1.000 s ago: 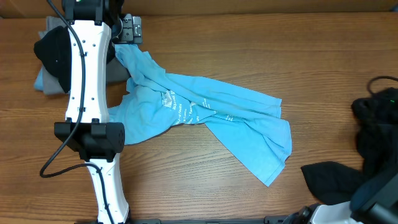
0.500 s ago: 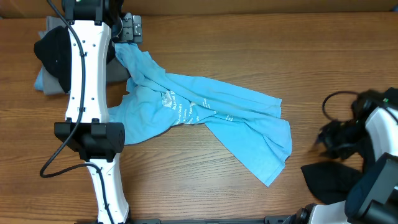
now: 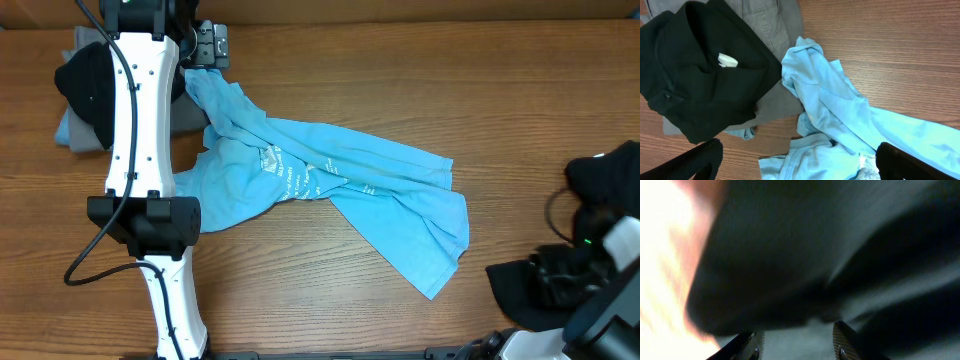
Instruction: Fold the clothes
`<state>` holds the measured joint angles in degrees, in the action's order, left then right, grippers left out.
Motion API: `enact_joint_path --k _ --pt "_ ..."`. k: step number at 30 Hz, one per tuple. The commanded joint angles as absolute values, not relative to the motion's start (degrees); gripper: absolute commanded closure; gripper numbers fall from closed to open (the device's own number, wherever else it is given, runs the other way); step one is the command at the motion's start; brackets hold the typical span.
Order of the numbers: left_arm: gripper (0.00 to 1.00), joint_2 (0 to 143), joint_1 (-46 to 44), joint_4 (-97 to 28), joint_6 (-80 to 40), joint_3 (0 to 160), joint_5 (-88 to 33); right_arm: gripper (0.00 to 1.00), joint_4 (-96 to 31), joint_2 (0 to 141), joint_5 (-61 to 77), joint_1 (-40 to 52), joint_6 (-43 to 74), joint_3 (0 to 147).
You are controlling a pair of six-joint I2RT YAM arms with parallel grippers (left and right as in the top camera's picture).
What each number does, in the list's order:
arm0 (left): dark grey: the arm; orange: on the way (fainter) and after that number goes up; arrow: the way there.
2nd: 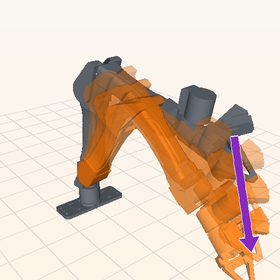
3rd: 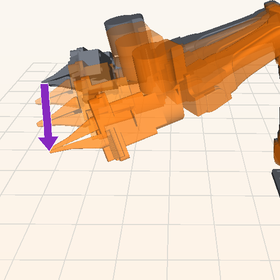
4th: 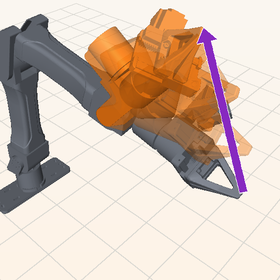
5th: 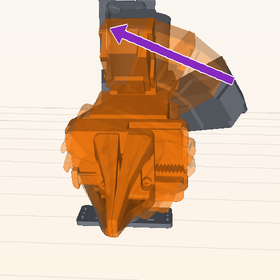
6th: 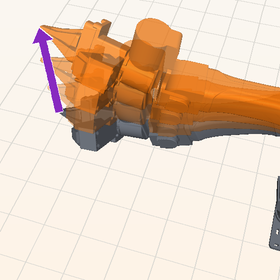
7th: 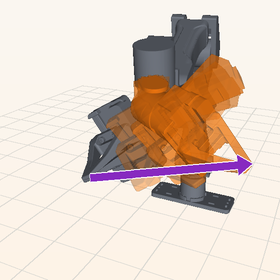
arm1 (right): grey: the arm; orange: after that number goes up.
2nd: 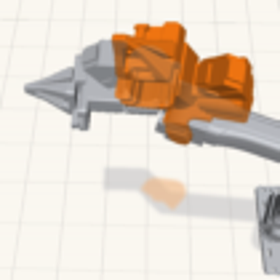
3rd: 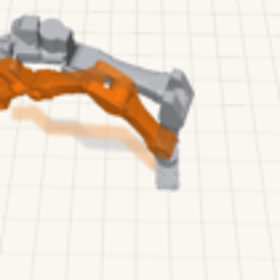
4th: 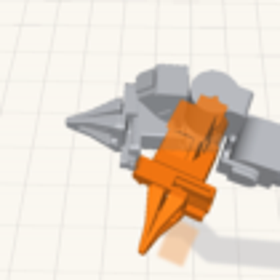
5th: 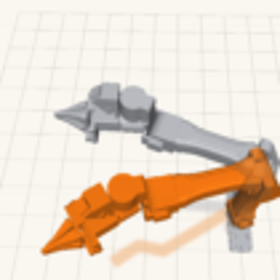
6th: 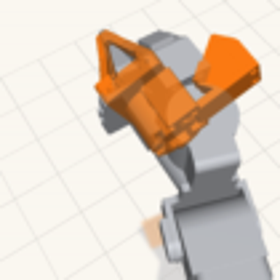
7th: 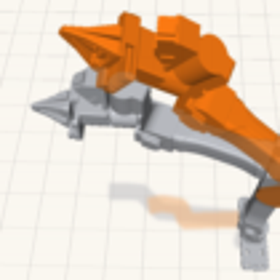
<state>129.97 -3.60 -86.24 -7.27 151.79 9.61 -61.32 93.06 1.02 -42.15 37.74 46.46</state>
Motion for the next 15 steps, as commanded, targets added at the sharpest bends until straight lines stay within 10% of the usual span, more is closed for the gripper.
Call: enact_joint_path --k 1,15 --pt "0.00 127.9 -3.0 -86.5 -6.2 152.9 9.4 0.53 -59.8 91.6 -1.4 -51.0 38.6 47.8" --pt "0.00 127.9 -3.0 -86.6 -6.2 152.9 9.4 0.50 -56.4 91.6 -6.4 -56.5 40.5 60.8"
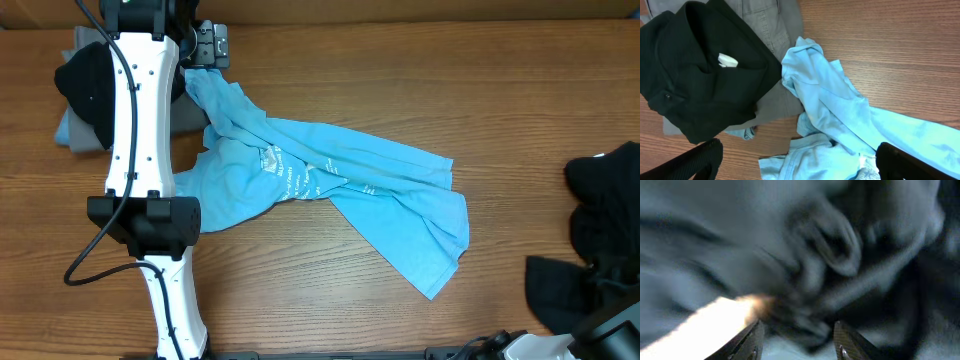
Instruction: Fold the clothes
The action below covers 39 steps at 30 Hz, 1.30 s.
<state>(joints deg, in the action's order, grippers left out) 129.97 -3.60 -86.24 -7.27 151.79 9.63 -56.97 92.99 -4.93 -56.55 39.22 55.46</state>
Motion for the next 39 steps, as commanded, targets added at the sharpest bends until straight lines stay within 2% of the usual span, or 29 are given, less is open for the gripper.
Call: enact_joint_path --k 1,4,7,10,12,16,19,24,29,34,39 --pt "0.00 127.9 -3.0 -86.6 -6.2 152.9 9.4 0.50 -56.3 91.6 -6.4 -56.3 40.5 61.4" --pt "0.00 127.9 -3.0 -86.6 -6.2 152.9 9.4 0.50 -56.4 91.6 -0.9 -55.5 34.9 63.5" --pt "0.00 127.9 -3.0 -86.6 -6.2 152.9 9.4 0.50 -56.6 91.4 11.0 -54.2 26.7 65.0" --pt "0.00 127.9 -3.0 -87.0 -6.2 152.9 9.3 0.46 -56.0 90.4 28.9 -50.5 15.7 65.3" --pt "0.00 127.9 -3.0 -87.7 -6.2 152.9 9.2 0.40 -56.2 89.6 34.5 -46.5 11.8 65.3" --pt "0.00 127.9 -3.0 -89.9 -6.2 152.8 6.8 0.36 -55.5 89.2 34.8 -35.9 8.8 65.3" --pt "0.00 128.2 -3.0 -93.1 -6.2 152.4 4.8 0.36 -55.1 89.2 30.0 -26.9 9.4 65.2" --pt "0.00 128.1 -2.9 -96.8 -8.5 148.3 4.8 0.34 -54.8 89.2 22.3 -17.4 13.4 65.2" --pt "0.00 128.1 -0.7 -95.6 -12.8 144.3 3.4 0.32 -51.5 89.2 22.4 -14.2 15.6 65.2" --pt "0.00 128.1 0.3 -94.7 -8.1 142.8 -4.5 0.30 -41.6 90.0 22.5 -14.2 16.4 64.8" --pt "0.00 128.1 -0.8 -94.5 -4.6 143.0 -4.5 0.29 -32.5 95.3 21.6 -12.7 17.6 64.1"
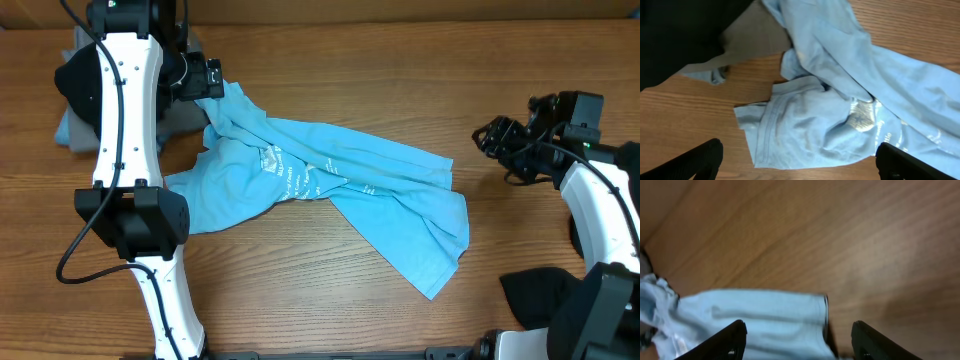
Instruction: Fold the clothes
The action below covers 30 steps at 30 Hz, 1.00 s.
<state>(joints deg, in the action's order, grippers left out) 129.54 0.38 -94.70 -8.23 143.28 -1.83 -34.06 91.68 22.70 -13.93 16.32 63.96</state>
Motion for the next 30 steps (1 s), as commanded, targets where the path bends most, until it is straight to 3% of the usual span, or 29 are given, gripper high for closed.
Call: enact_joint_path --k 1,13,19,22,30 --pt "0.00 128.1 -1.0 -94.5 -4.2 143.0 -4.5 0.30 -31.4 97.2 21.7 -12.2 17.9 64.1" --pt "0.00 128.1 -1.6 -93.7 -3.8 143.0 -4.1 0.31 -29.8 110.8 22.7 -4.2 18.1 64.1" --pt "0.00 128.1 -1.6 -93.1 -3.8 143.0 -4.1 0.52 -30.1 112.8 17.5 -1.0 19.0 64.1" --pt "0.00 128.1 -1.6 -93.2 -3.8 143.0 -4.1 0.70 -30.3 112.9 14.7 -0.8 20.2 64.2" --pt "0.00 128.1 -1.6 -92.8 -3.8 143.0 -4.1 0.96 -26.0 112.0 14.6 -5.2 20.3 73.3"
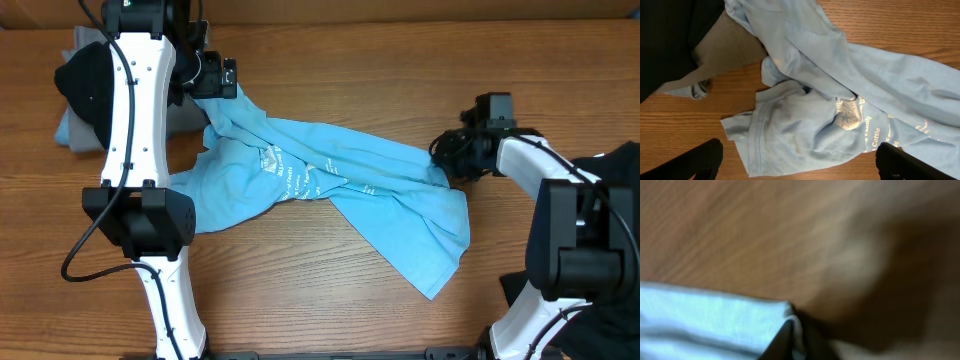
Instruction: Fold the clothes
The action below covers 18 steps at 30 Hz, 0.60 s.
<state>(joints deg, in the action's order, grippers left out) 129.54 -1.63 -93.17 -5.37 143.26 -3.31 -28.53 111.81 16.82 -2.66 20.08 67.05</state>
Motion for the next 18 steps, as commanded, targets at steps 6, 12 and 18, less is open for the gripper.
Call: enact_joint_path --k 6,12,18 --pt "0.00 128.1 -1.7 -91.5 -3.8 143.0 -5.1 0.96 -13.6 112.0 12.9 -13.0 28.7 91.0" --pt "0.00 128.1 -1.6 -91.4 -3.8 143.0 -5.9 0.00 -15.5 111.9 17.4 -18.8 31.6 98.3" --pt "0.00 128.1 -1.6 -90.7 -3.3 143.0 -5.9 0.00 -29.6 110.1 23.9 -21.0 26.9 98.8"
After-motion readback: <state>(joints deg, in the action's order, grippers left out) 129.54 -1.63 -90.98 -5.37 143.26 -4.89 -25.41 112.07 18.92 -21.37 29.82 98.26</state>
